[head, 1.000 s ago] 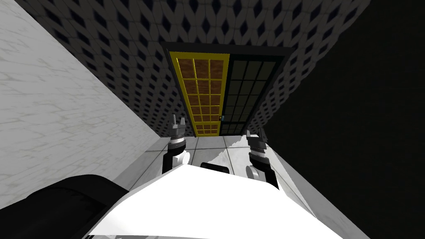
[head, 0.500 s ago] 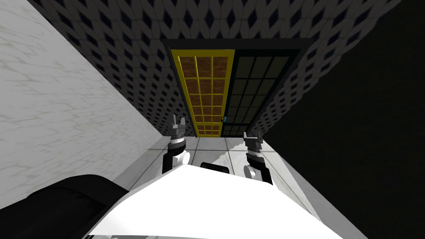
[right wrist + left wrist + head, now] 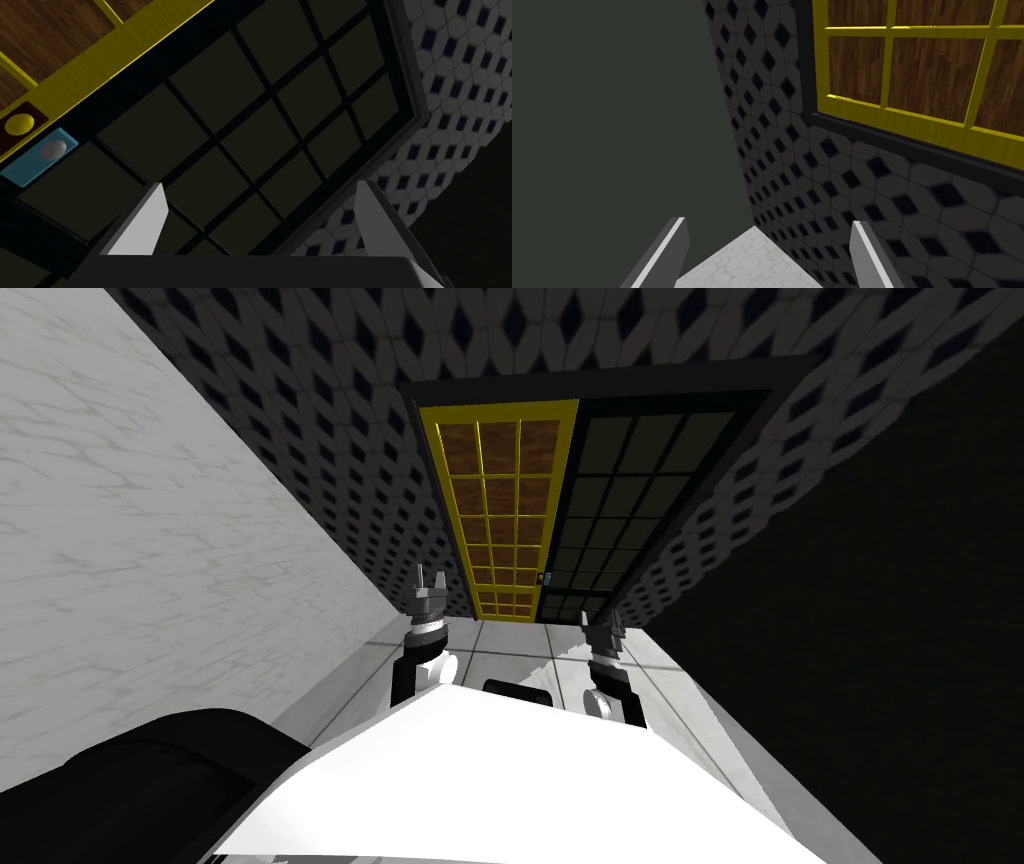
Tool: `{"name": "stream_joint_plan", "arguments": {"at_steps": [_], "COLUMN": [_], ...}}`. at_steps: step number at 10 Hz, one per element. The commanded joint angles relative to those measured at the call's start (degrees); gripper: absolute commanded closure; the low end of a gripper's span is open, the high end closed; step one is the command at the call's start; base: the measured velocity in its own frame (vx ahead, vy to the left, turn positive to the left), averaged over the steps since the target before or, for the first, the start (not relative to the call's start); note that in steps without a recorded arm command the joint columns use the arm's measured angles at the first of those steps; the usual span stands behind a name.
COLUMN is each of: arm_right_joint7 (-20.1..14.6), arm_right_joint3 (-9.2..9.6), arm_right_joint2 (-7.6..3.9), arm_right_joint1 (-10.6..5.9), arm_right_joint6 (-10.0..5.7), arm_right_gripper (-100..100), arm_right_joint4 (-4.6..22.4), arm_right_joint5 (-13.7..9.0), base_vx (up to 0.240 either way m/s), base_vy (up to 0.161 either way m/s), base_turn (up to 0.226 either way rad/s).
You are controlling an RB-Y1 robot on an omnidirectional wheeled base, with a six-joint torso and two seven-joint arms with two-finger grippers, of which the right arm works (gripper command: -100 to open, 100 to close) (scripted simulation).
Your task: Pull the door open
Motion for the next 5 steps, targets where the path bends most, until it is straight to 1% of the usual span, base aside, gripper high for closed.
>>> {"name": "stream_joint_plan", "arguments": {"at_steps": [1,5], "arm_right_joint7": [-2.51,-8.26], "arm_right_joint3": [0.42,1.75], "arm_right_joint2": [-0.55,-1.66], "arm_right_joint1": [-0.54,-1.76], "arm_right_joint6": [-0.67,-2.6], "arm_right_gripper": [-100,-100], "arm_right_joint4": [2.31,8.08], "arm_right_joint5": [-1.53,-5.15], "base_vx": [0.12,0.101], "base_vy": [-0.017,-0.015], "base_turn": [0.098,0.121]}}
